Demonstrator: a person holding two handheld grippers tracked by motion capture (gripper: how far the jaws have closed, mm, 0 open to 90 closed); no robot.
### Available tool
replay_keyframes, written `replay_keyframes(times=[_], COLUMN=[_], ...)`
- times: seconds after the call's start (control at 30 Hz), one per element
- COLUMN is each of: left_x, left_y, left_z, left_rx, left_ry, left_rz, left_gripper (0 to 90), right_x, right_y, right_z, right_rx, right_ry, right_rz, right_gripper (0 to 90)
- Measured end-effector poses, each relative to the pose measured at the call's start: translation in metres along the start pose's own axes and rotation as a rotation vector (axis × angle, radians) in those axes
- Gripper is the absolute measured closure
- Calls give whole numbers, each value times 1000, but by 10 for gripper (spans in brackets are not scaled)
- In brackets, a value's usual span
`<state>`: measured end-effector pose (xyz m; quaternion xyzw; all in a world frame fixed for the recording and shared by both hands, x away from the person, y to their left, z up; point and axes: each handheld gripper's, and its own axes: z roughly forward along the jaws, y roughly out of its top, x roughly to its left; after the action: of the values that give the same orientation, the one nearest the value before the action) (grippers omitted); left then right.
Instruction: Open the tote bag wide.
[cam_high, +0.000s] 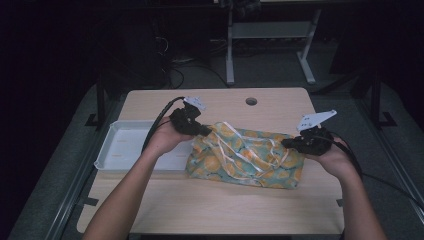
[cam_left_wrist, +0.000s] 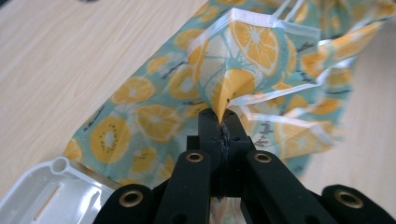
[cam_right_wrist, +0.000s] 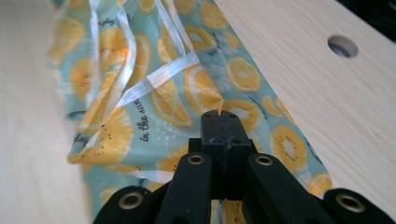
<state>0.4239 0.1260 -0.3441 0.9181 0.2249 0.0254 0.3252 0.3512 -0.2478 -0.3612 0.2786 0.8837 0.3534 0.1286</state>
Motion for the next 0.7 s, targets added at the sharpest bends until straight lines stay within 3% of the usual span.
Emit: replay_keyframes(times=[0.13, 0.3, 0.37, 0.5, 0.6, 0.7], left_x=[17, 27, 28, 27, 18, 8], left_y=[-3, -7, -9, -8, -4, -3], left_z=[27, 50, 54, 41, 23, 9], left_rx=[49, 119, 133, 57, -6, -35], left_ry=[4, 20, 34, 32, 22, 21], left_rz=[-57, -78, -78, -87, -84, -72], left_gripper=[893, 834, 737, 540, 458, 403], right_x=[-14, -25, -27, -26, -23, -19], right_y=[-1, -5, -8, -4, 1, 7], right_z=[22, 43, 49, 43, 30, 17], right_rx=[42, 97, 110, 81, 31, 4], right_ry=[-9, -1, -13, -38, -39, -42], right_rz=[45, 87, 117, 144, 136, 132], right_gripper=[891, 878, 761, 603, 584, 575])
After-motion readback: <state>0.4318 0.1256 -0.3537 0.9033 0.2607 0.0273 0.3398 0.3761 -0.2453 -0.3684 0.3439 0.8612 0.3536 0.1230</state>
